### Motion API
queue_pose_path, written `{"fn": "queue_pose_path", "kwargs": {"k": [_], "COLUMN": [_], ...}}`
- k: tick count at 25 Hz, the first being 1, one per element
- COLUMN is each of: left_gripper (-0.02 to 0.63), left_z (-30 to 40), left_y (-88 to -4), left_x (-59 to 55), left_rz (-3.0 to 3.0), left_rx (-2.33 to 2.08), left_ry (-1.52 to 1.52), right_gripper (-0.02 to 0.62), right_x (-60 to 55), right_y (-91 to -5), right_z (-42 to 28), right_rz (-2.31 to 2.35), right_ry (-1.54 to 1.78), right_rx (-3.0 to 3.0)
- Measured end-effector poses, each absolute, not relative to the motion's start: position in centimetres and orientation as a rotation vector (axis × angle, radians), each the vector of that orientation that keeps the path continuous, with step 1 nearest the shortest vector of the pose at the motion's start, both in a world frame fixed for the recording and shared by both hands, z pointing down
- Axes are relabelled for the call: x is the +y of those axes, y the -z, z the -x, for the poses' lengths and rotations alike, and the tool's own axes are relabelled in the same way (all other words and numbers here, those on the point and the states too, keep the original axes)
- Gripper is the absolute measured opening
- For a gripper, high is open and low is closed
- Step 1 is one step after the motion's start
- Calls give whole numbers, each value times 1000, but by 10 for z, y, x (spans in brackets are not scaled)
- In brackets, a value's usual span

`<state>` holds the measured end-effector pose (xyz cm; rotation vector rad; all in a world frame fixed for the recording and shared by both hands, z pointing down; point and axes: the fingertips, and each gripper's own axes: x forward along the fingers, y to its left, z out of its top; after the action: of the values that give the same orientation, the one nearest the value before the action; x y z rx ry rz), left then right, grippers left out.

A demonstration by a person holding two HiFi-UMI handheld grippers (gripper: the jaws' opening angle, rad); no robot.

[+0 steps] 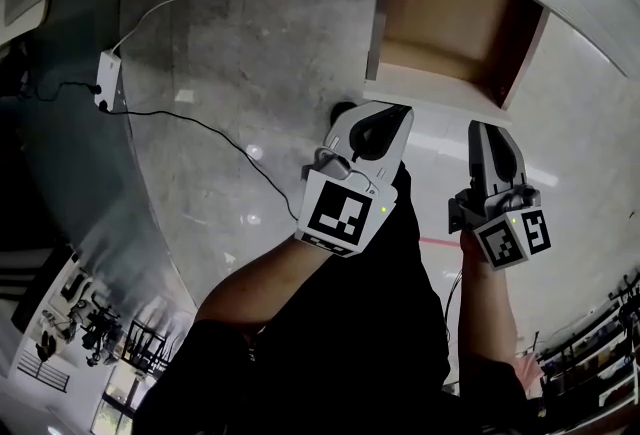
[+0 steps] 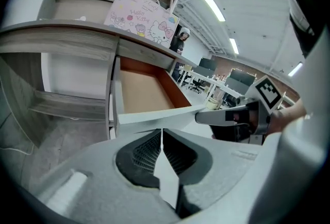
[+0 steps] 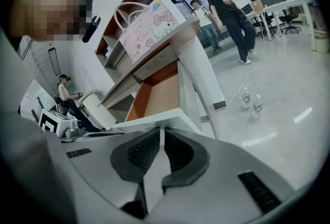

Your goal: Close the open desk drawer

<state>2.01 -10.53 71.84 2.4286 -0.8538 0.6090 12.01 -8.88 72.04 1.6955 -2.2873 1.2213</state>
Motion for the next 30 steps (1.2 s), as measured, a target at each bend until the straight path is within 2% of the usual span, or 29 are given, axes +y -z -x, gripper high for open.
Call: {"fn": "queue_pose_path", "kwargs": {"k": [19, 30], "left_gripper": [9, 9], "left_z": [-35, -47], "left_y": [-667, -668], "left_x": [-206, -262], "left_rz": [-2547, -2611], "left_rx": [-983, -1022], "left_ry": [-481, -435], "right_gripper": [17, 17], "right_x": [-182, -240], "right_y": [-671, -681], "right_z": [-111, -120], "right_rz": [-1556, -1645], "right_ry": [-786, -778], "right_rx": [-2476, -2468]}}
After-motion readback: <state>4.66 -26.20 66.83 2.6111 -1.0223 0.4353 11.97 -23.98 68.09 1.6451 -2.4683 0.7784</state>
